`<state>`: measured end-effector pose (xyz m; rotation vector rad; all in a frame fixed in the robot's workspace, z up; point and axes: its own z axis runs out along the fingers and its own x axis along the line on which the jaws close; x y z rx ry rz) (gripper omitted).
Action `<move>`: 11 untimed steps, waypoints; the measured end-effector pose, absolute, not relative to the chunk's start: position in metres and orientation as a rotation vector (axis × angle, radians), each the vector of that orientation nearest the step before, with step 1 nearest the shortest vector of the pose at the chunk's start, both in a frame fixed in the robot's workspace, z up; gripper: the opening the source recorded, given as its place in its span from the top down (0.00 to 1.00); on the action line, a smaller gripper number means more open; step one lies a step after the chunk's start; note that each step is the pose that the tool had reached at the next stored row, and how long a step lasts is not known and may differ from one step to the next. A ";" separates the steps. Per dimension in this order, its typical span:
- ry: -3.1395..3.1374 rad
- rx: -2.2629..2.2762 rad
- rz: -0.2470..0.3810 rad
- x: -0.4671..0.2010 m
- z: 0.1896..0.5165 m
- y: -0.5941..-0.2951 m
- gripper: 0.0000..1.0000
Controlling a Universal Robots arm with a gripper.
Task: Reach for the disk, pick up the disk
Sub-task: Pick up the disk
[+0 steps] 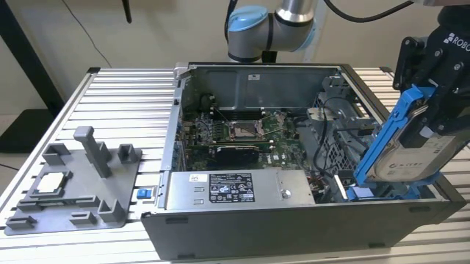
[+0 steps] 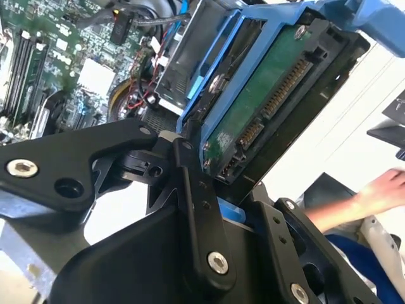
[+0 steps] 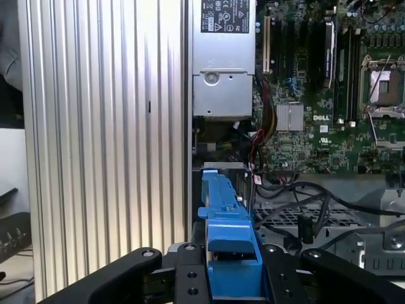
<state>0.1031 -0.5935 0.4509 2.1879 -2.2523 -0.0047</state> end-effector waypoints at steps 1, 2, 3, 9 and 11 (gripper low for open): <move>-2.253 2.185 -0.008 0.103 0.450 -0.593 1.00; -2.252 2.181 -0.013 0.103 0.449 -0.593 1.00; -2.249 2.178 -0.019 0.103 0.448 -0.593 1.00; -2.224 2.193 -0.029 0.103 0.444 -0.594 1.00; -2.223 2.195 -0.029 0.103 0.444 -0.594 1.00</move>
